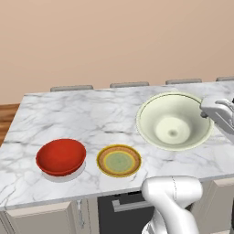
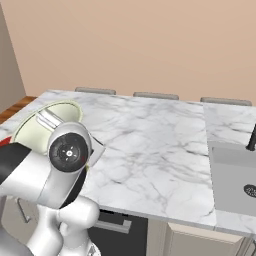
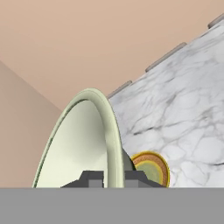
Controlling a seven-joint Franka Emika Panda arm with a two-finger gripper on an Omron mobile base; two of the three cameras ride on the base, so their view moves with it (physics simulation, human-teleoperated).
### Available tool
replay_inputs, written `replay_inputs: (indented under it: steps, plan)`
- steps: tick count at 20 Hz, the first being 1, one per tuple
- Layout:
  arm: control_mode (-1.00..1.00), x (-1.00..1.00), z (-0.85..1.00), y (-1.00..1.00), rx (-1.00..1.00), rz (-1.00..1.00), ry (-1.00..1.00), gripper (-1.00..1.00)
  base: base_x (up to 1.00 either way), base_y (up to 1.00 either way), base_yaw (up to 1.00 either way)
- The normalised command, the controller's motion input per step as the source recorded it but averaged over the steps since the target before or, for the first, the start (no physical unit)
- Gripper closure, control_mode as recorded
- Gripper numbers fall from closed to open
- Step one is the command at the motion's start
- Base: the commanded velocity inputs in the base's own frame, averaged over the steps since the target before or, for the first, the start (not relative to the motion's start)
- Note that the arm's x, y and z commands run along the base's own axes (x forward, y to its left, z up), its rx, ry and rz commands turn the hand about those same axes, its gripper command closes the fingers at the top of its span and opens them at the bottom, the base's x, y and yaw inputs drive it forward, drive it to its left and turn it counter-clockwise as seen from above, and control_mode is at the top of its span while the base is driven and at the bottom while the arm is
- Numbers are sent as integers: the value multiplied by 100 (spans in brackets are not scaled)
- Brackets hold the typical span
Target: Move the bowls from the cabinet to the plates on the dining table.
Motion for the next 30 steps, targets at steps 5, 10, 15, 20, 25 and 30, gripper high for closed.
replay_inputs:
  steps: [5,10,15,20,25,30]
  plan:
    - [-100,26,-25,2,0,0,-1,100,0,0,0]
    - [-100,33,-32,10,4,0,0,100,0,0,0]
    - [-100,38,-29,12,1,0,-3,100,0,0,0]
    - [-100,45,-34,17,0,1,-1,100,0,0,0]
    - [-100,62,-45,32,0,4,1,100,0,0,0]
    - [-100,63,-49,26,1,8,4,100,0,0,0]
